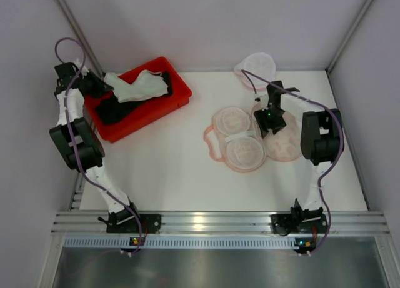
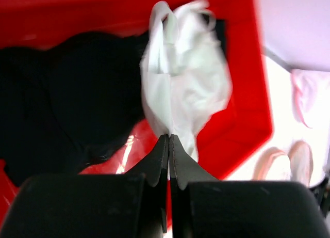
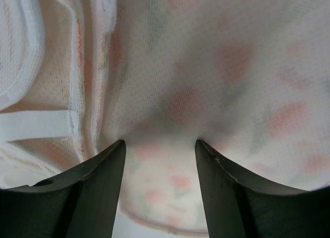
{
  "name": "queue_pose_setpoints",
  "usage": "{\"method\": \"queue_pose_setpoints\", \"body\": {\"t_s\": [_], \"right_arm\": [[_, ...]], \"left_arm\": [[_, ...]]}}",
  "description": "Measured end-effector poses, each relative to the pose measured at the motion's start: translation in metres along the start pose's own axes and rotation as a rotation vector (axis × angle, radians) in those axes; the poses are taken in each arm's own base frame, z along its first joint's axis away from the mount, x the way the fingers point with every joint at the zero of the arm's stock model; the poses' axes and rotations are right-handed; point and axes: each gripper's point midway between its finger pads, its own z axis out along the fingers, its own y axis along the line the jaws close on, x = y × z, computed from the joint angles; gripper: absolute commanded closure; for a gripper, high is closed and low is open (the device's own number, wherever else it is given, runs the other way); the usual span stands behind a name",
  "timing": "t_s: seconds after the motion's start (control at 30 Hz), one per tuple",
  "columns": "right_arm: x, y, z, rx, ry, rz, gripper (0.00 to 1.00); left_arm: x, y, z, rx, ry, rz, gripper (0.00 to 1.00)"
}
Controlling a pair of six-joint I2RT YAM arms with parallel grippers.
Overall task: Place the bra in the laundry bag and zip it closed
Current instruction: Pick up the bra from the bin.
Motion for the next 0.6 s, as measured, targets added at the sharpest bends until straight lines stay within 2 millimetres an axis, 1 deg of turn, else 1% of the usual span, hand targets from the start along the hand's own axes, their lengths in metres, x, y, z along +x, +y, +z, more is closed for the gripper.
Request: {"method": "queue_pose_setpoints", "body": {"t_s": [0.03, 0.13, 0.17, 0.2, 0.27, 0.33, 0.4, 0.47, 0.5, 0.6], "right_arm": [[-0.005, -0.003, 0.001, 0.009, -0.008, -0.006, 0.41], [-0.03, -0.012, 0.002, 0.025, -0.052, -0.023, 0.36], [-0.038, -0.013, 0.003, 0.026, -0.071, -0.027, 0.31], [-0.045, -0.014, 0.002, 0.019, -0.089, -0.029, 0.3], [-0.053, -0.012, 0.0, 0.002, -0.117, -0.032, 0.27], [-0.06, -0.007, -0.006, -0.028, -0.151, -0.041, 0.27], [-0.065, 0.002, -0.018, -0.069, -0.19, -0.046, 0.27], [-0.073, 0.014, -0.037, -0.119, -0.249, -0.052, 0.27], [-0.077, 0.022, -0.051, -0.145, -0.289, -0.061, 0.27], [-0.08, 0.042, -0.077, -0.191, -0.357, -0.087, 0.29]], "left_arm": [[-0.007, -0.014, -0.014, 0.021, -0.028, 0.036, 1.0], [-0.025, -0.055, -0.054, 0.08, -0.106, 0.144, 1.0], [-0.031, -0.071, -0.069, 0.102, -0.139, 0.187, 1.0], [-0.036, -0.084, -0.081, 0.118, -0.165, 0.226, 1.0], [-0.041, -0.106, -0.101, 0.145, -0.209, 0.295, 1.0], [-0.042, -0.127, -0.118, 0.169, -0.245, 0.369, 1.0], [-0.038, -0.144, -0.13, 0.19, -0.265, 0.434, 1.0], [-0.029, -0.163, -0.139, 0.217, -0.275, 0.504, 1.0], [-0.021, -0.174, -0.143, 0.235, -0.276, 0.543, 1.0], [0.003, -0.201, -0.155, 0.29, -0.27, 0.642, 1.0]]}}
